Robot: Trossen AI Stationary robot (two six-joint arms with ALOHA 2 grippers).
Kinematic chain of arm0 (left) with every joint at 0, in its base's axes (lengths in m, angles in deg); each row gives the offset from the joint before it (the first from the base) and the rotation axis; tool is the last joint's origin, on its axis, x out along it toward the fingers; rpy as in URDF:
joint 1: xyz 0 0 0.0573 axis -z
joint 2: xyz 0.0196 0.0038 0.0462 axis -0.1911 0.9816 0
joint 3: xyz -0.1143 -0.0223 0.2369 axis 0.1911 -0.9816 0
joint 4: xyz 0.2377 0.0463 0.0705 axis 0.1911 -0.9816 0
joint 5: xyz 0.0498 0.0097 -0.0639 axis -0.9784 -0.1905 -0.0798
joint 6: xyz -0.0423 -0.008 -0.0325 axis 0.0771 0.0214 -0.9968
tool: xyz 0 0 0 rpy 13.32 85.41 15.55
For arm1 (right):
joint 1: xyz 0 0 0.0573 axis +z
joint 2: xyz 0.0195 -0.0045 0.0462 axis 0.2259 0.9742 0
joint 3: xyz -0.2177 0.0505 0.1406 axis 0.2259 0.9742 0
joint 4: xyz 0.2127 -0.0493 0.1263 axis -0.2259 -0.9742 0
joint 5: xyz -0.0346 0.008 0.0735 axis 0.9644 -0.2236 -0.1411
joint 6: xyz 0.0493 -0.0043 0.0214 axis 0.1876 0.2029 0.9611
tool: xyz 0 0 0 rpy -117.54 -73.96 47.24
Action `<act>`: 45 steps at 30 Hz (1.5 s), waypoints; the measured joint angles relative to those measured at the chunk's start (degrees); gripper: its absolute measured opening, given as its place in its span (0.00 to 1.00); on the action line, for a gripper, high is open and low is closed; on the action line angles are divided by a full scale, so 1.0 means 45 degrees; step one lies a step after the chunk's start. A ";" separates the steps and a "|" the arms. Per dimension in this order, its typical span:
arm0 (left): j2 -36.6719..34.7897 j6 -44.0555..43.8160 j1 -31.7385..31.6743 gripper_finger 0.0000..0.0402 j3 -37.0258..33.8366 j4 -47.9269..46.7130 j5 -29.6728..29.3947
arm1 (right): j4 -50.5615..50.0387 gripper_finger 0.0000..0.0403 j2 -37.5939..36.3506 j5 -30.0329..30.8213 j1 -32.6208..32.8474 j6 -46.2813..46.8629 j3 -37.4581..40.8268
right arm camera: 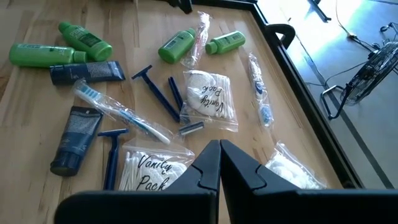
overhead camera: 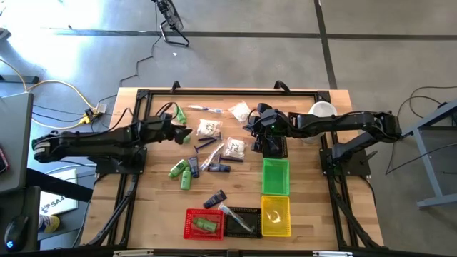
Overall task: Pick & Place Travel size toiletries
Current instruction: Put the middle cotton pack into the green bin
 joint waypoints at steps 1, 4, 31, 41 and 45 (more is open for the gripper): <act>0.0176 0.0005 -0.0186 0.61 0.0061 -0.0036 0.0109 | 0.0007 0.01 0.0000 0.0001 0.0005 0.0000 0.0000; 0.0807 0.0220 -0.0630 0.61 0.0318 -0.0042 0.0379 | 0.0077 0.01 0.0000 0.0002 0.0000 -0.0047 0.0000; 0.8059 0.1267 -0.1131 0.61 0.3075 0.0035 -0.0431 | 0.0058 0.01 -0.0001 -0.0362 0.0005 -0.0107 0.0000; 0.9406 0.1721 -0.1286 0.61 0.3154 0.1565 -0.0681 | 0.0054 0.01 -0.0005 -0.0368 0.0005 -0.0107 0.0000; 0.9673 0.1682 -0.1290 0.61 0.3150 0.1612 -0.0707 | 0.0061 0.01 -0.0005 -0.0372 0.0005 -0.0112 0.0000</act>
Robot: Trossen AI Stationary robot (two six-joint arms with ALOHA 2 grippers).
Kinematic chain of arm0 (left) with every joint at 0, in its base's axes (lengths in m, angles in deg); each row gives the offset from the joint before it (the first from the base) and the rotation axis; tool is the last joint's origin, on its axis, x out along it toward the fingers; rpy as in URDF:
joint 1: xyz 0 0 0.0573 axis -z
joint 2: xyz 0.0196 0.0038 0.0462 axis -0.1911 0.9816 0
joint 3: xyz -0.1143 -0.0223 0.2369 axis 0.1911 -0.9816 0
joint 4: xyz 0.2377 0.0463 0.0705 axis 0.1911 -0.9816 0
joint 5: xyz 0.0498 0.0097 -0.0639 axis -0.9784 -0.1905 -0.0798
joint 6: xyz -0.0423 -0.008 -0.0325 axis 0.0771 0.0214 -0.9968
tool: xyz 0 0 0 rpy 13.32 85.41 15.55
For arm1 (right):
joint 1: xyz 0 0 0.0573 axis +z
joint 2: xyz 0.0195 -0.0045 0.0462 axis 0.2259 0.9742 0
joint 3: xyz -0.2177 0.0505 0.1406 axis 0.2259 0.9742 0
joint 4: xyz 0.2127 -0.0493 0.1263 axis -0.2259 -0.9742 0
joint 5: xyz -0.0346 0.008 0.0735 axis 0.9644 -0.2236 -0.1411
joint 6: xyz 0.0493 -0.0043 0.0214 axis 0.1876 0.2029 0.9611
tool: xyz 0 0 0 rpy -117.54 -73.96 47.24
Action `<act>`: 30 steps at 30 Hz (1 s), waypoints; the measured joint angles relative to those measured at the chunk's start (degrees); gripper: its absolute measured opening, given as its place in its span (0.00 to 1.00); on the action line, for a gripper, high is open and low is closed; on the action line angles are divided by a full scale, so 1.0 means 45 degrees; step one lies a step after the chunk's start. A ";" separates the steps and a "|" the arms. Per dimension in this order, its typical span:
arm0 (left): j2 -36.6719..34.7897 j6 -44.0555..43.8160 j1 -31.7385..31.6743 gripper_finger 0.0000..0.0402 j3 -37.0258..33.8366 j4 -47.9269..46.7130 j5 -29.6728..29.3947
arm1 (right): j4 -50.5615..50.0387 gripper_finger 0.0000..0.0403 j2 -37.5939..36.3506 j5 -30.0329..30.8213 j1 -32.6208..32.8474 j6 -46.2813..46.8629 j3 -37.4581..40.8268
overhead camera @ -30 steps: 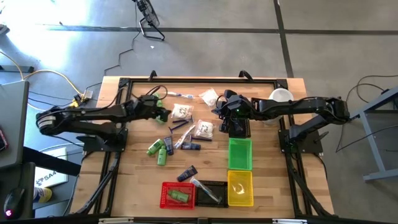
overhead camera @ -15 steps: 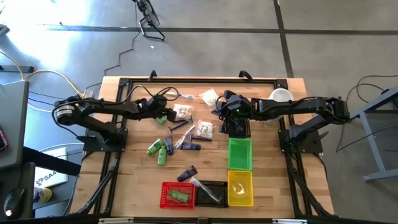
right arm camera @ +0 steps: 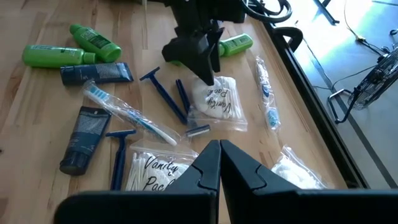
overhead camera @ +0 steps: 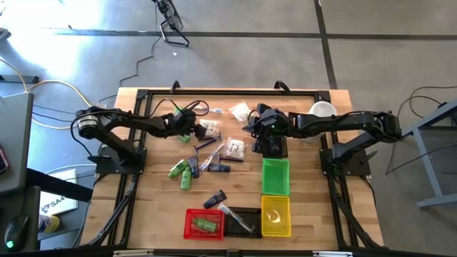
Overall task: Pick & Place Travel size toiletries
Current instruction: Put the middle cotton pack into the green bin
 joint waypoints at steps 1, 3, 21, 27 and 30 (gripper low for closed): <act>0.0043 0.0001 0.0015 0.61 0.0000 0.0077 0.0005 | -0.0003 0.01 0.0002 0.0000 0.0000 0.0003 0.0000; 0.0199 0.0042 0.0023 0.61 0.0000 0.0172 0.0003 | 0.0002 0.01 0.0003 0.0000 0.0000 0.0000 0.0000; 0.0621 0.0248 0.0027 0.43 -0.0003 0.0793 0.0180 | -0.0003 0.01 0.0000 -0.0005 0.0000 -0.0002 0.0000; 0.0621 0.0291 0.0027 0.26 -0.0003 0.0834 0.0180 | -0.0003 0.01 0.0004 -0.0005 0.0000 -0.0005 0.0000; 0.0621 0.0291 0.0027 0.20 -0.0002 0.0836 0.0180 | -0.0003 0.01 0.0000 -0.0005 0.0000 -0.0005 0.0000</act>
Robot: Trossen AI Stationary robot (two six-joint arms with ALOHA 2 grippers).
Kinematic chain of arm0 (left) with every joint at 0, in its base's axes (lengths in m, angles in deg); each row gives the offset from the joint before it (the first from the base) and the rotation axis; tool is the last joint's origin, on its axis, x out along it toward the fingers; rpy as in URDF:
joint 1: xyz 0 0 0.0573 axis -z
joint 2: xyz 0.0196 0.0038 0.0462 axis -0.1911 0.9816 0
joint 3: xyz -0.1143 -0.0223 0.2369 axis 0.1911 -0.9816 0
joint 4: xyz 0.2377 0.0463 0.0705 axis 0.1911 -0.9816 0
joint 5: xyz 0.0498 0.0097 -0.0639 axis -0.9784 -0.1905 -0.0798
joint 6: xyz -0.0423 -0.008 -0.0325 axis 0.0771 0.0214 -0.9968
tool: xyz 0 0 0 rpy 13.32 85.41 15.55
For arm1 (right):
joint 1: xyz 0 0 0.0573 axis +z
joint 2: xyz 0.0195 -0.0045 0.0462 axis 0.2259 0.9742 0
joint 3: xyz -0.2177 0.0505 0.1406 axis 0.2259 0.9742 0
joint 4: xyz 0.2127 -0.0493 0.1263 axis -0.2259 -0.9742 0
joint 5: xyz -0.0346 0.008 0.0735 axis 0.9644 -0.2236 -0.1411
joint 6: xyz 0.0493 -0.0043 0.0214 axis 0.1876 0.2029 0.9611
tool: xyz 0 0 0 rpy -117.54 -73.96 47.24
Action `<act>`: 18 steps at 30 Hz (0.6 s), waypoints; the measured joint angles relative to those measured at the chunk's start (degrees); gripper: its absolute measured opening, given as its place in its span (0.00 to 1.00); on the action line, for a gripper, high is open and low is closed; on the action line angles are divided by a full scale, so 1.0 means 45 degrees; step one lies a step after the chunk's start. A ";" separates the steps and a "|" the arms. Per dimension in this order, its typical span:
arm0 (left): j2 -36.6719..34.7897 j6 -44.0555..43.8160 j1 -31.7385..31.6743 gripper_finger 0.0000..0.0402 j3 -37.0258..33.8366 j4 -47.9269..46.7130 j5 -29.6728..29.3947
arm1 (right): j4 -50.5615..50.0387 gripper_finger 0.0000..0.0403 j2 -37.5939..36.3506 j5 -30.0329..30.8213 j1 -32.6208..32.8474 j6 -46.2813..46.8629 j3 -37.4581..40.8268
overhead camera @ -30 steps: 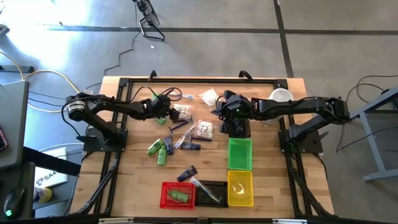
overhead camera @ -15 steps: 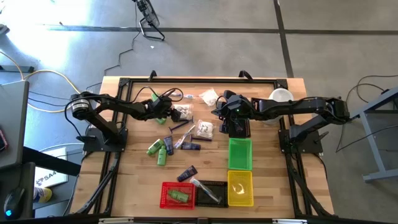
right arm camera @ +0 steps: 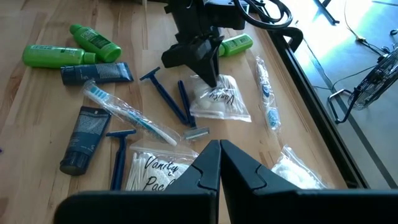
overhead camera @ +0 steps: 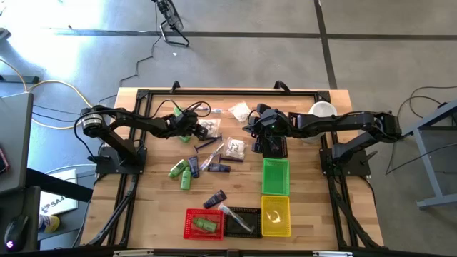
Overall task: Pick & Place Travel size toiletries
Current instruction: Put the middle cotton pack into the green bin
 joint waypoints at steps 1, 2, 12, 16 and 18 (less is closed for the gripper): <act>0.0000 0.0000 -0.0002 0.18 0.0000 0.0000 -0.0003 | 0.0000 0.01 0.0000 0.0000 0.0000 0.0000 0.0000; 0.0000 0.0000 -0.0001 0.16 -0.0001 0.0000 -0.0005 | 0.0000 0.01 0.0001 0.0000 0.0000 0.0000 0.0000; -0.0302 0.0389 -0.0005 0.01 -0.0010 -0.0006 0.0321 | -0.0192 0.01 0.0000 0.0002 0.0000 0.0005 0.0000; -0.1073 0.0814 -0.0005 0.01 -0.0022 0.0051 0.0350 | -0.0435 0.01 -0.0148 0.0104 0.0000 0.0000 0.0000; -0.1530 0.1061 -0.0005 0.01 -0.0022 0.0006 0.0350 | -0.0594 0.01 -0.0342 0.0150 0.0000 -0.0010 0.0000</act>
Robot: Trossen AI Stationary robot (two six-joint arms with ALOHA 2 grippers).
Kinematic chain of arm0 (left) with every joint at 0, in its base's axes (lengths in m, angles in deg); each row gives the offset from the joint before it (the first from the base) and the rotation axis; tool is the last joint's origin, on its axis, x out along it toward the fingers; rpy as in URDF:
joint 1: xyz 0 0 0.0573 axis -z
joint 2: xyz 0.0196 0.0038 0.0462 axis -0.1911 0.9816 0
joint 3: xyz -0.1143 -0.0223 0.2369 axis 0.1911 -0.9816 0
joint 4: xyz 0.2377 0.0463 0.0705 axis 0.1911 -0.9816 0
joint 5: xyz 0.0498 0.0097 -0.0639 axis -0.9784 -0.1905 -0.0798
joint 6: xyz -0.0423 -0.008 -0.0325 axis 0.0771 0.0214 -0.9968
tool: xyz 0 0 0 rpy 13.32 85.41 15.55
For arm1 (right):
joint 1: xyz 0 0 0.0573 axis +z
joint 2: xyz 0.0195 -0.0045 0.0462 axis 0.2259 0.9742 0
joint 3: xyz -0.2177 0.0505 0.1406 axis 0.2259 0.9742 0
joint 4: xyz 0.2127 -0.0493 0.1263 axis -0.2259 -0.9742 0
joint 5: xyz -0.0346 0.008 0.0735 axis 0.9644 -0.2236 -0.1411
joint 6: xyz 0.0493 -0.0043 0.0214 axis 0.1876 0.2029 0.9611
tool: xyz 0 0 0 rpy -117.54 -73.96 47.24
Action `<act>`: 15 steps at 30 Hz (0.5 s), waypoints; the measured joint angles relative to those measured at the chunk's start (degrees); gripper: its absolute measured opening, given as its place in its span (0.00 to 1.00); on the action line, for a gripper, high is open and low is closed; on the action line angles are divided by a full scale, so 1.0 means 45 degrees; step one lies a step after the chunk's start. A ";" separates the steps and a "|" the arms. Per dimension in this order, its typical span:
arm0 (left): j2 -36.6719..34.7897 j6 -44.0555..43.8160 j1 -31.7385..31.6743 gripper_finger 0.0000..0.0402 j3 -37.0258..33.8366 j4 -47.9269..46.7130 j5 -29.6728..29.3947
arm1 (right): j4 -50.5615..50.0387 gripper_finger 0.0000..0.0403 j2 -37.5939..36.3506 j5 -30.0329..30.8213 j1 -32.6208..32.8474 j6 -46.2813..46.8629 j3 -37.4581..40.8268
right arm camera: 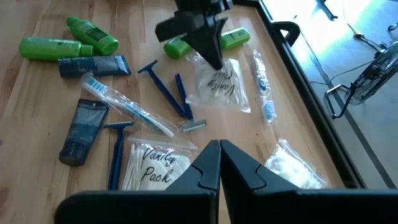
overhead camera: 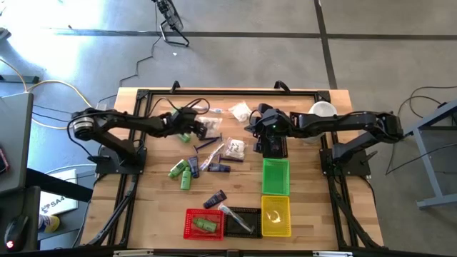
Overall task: Pick & Place Travel size toiletries
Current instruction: Put the middle cotton pack into the green bin
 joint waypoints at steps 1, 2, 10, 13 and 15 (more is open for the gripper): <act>-0.0293 0.0098 0.0000 0.01 0.0000 -0.0023 0.0000 | -0.0052 0.01 -0.0134 -0.0010 0.0000 0.0004 0.0000; -0.0563 0.0243 0.0000 0.01 0.0000 0.0039 0.0000 | -0.0132 0.01 -0.0275 -0.0009 0.0000 0.0002 0.0000; -0.2962 0.1939 0.0005 0.01 0.0000 0.0136 -0.0005 | 0.0138 0.01 -0.0887 -0.0026 0.0000 0.0005 -0.0005; -0.3695 0.2635 0.0010 0.01 0.0005 0.0356 -0.0015 | 0.0463 0.01 -0.0872 -0.0019 0.0000 0.0005 -0.0005; -0.4064 0.3003 0.0010 0.01 0.0005 0.0369 -0.0017 | 0.0619 0.01 -0.0872 -0.0047 0.0000 0.0005 -0.0005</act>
